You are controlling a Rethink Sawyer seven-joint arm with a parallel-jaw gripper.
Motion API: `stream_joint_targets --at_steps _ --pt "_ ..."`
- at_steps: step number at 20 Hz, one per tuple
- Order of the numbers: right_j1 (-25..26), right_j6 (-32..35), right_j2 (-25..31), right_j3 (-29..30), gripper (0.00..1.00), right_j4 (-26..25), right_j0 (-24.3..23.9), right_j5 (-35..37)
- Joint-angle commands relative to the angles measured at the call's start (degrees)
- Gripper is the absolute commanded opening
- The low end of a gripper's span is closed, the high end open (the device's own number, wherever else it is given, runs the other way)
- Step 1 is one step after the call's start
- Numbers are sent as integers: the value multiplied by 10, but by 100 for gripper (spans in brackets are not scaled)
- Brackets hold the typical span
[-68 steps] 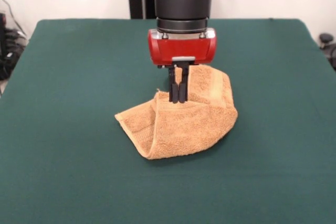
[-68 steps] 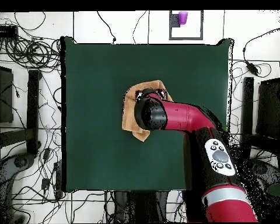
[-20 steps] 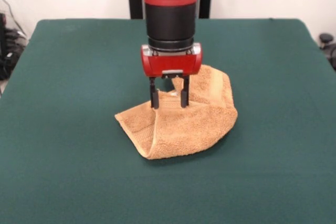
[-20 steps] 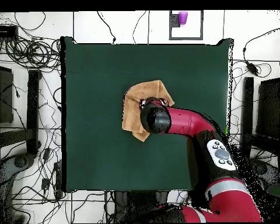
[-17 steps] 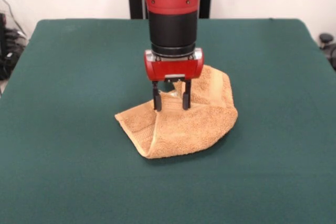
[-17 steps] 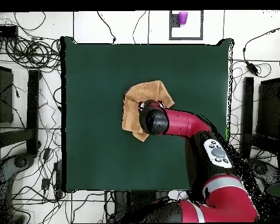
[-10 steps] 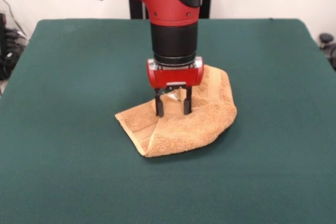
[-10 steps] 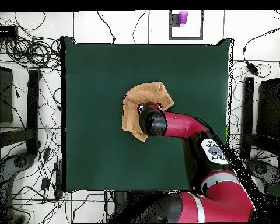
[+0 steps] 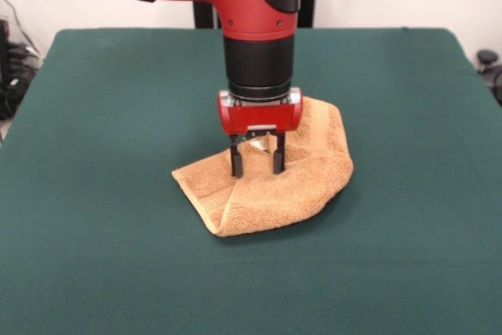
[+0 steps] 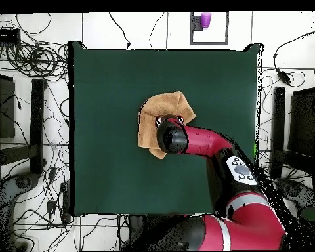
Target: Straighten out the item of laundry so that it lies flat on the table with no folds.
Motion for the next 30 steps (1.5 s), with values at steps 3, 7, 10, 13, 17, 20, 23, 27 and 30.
stream_joint_targets --at_steps 3,7,10,13,17,20,23,27,30 --pt "44 45 6 22 100 -25 -9 24" --pt "33 28 9 21 100 -31 -24 39" --pt "21 16 10 22 100 -36 -33 50" --pt "8 6 13 23 100 -36 -39 66" --pt "15 17 16 24 100 -33 -33 55" --pt "17 27 15 30 100 -32 -27 45" --pt "17 35 13 32 100 -30 -21 39" --pt "24 41 15 30 100 -29 -17 28" --pt "22 44 13 33 100 -28 -13 26"
